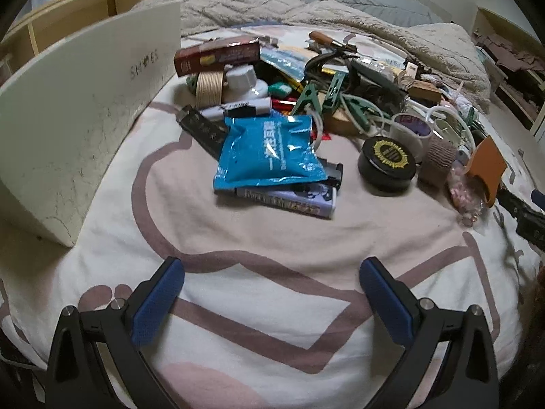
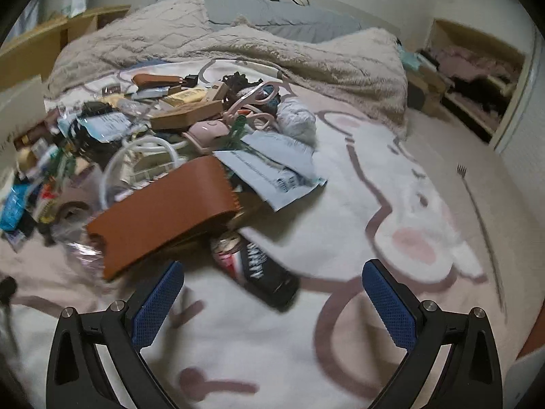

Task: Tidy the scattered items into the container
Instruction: 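Move both tools toward the pile of items on the bed, then grasp the black lighter with the right tool while the left tool approaches the purple lighter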

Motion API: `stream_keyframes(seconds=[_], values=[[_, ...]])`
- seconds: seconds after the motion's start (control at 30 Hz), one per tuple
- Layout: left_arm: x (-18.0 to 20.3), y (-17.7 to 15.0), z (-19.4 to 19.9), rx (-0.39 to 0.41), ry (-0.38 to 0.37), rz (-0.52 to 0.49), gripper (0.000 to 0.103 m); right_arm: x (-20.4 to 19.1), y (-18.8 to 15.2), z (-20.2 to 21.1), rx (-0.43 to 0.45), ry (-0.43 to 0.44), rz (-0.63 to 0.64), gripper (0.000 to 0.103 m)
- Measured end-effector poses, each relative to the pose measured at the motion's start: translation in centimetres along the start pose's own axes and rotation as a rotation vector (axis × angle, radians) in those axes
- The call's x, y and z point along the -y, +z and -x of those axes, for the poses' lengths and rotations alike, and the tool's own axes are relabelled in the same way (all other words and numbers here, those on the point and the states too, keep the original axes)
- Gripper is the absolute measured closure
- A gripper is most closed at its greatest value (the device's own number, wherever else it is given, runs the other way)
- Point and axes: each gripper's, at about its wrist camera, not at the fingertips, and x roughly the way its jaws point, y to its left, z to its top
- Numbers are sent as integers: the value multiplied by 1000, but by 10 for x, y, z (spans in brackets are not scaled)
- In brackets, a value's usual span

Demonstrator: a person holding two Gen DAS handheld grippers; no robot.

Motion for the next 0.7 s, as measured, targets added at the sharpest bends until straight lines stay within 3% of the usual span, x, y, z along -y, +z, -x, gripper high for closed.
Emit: stream_keyframes(seconds=[0.23, 0.7], values=[[-2, -2, -1, 17, -14, 38, 0, 9, 1, -27, -98, 146, -2, 0], [1, 31, -15, 39, 8, -51, 0, 1, -7, -22, -17, 188, 13, 6]])
